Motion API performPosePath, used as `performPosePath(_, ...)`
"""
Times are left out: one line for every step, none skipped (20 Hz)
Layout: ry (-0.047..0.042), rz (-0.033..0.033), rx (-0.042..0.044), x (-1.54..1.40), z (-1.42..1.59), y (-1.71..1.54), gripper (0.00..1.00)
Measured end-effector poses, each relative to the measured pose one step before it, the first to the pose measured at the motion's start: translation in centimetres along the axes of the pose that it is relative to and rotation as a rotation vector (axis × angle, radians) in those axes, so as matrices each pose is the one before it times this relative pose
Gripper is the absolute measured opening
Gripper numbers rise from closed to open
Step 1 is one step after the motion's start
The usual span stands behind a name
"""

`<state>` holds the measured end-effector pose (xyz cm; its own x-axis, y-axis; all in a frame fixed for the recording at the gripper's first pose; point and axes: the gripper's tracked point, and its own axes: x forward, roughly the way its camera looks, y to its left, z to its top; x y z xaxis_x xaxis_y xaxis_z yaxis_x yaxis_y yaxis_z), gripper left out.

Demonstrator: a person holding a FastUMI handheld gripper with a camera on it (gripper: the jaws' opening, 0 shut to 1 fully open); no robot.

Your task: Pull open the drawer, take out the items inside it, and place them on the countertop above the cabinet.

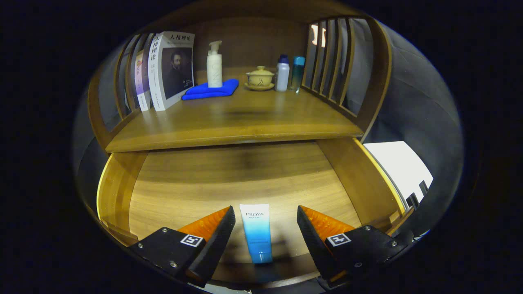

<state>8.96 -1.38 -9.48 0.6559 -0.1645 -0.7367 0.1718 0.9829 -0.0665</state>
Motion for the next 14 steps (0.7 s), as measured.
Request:
performPosePath(0.02432, 0.00683, -0.00575, 0.39, -0.374, 0.169, 0.94)
performPosePath(0.02606, 0.0068, -0.0035, 0.554, -0.465, 0.237, 0.94)
performPosePath(0.0241, 0.00524, -0.00185, 0.401, -0.475, 0.16, 0.94)
performPosePath(0.01906, 0.00698, 0.00235, 0.308, -0.186, 0.236, 0.94)
performPosePath(0.01837, 0.00222, 0.00234, 0.203, -0.207, 0.054, 0.94)
performPosePath(0.01679, -0.00234, 0.0006, 0.112, 0.031, -0.053, 0.94)
performPosePath(0.01258, 0.00398, 0.00058, 0.168, 0.128, 0.054, 0.94)
performPosePath(0.0198, 0.00186, 0.00268, 0.298, -0.207, 0.062, 0.95)
performPosePath(0.0182, -0.0043, 0.00642, 0.27, -0.12, -0.147, 0.95)
performPosePath(0.02292, -0.00199, 0.01061, 0.343, -0.292, -0.235, 0.95)
performPosePath(0.02313, 0.00192, 0.01385, 0.29, -0.301, -0.051, 0.95)
performPosePath(0.01802, -0.00377, 0.01508, 0.378, -0.237, -0.245, 0.95)
performPosePath(0.02347, -0.00247, 0.01221, 0.24, -0.34, -0.188, 0.95)
performPosePath(0.03164, -0.00506, 0.01829, 0.203, -0.651, -0.141, 0.95)
